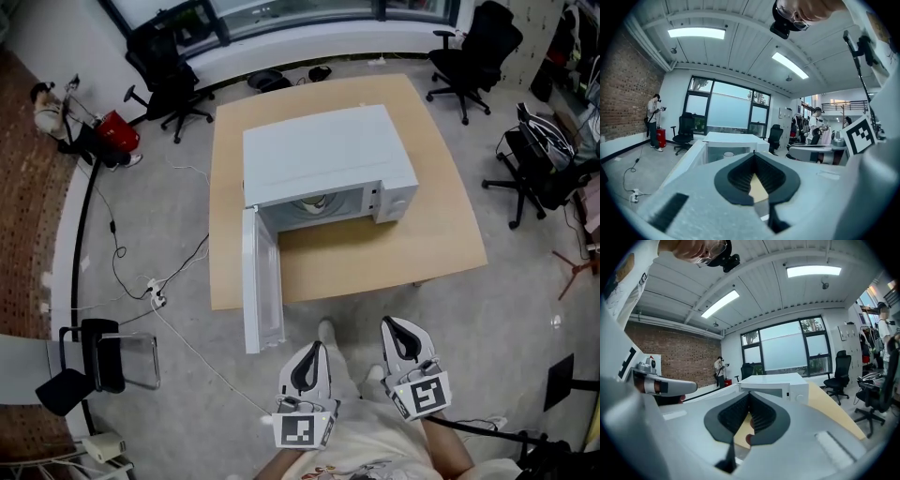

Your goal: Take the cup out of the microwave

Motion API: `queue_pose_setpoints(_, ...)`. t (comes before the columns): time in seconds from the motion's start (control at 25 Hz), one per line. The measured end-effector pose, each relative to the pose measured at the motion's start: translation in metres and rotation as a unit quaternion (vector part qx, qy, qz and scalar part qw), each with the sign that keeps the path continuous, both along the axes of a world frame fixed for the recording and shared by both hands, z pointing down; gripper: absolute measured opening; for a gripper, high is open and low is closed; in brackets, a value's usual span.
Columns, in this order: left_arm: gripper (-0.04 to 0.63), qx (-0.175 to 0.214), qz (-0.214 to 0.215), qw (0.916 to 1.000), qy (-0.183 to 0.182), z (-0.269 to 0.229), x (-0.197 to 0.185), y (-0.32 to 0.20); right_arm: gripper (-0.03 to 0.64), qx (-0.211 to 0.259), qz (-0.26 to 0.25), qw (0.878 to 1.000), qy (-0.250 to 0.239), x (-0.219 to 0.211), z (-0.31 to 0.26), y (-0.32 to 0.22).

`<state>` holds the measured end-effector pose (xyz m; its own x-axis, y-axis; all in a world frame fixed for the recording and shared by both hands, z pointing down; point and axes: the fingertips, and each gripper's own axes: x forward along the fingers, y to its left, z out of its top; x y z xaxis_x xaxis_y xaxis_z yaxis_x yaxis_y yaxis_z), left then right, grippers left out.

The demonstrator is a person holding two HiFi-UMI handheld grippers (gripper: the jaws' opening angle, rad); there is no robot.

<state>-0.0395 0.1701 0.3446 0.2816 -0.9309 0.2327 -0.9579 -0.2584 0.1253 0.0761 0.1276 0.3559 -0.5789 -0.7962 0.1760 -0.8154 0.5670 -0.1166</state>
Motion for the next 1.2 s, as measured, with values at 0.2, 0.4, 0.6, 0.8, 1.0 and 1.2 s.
queue_pose_setpoints(0.2,0.003,0.009,0.024,0.9996,0.011,0.004,-0.028,-0.065,0.006,0.011,0.032,0.999,0.018,-0.028,0.008,-0.061)
queue_pose_setpoints(0.4,0.003,0.008,0.02,0.9988,0.044,0.005,-0.038,-0.115,0.006,0.01,0.048,0.999,0.023,-0.042,0.006,-0.109)
queue_pose_setpoints(0.6,0.003,-0.006,0.003,0.999,0.044,0.019,-0.036,-0.147,0.006,-0.003,0.032,0.999,0.028,-0.047,0.021,-0.138)
queue_pose_setpoints(0.8,0.006,0.005,-0.027,0.9995,0.015,0.029,-0.036,-0.167,0.006,-0.013,0.01,0.999,0.028,-0.049,0.029,-0.152)
queue_pose_setpoints(1.0,0.201,0.014,-0.038,0.9992,-0.004,0.052,-0.037,-0.196,0.006,-0.008,0.015,1.0,0.017,-0.046,0.049,-0.171)
queue_pose_setpoints(1.2,0.268,0.013,-0.063,0.9978,-0.016,0.078,-0.043,-0.226,0.006,-0.018,-0.01,1.0,0.018,-0.051,0.075,-0.188)
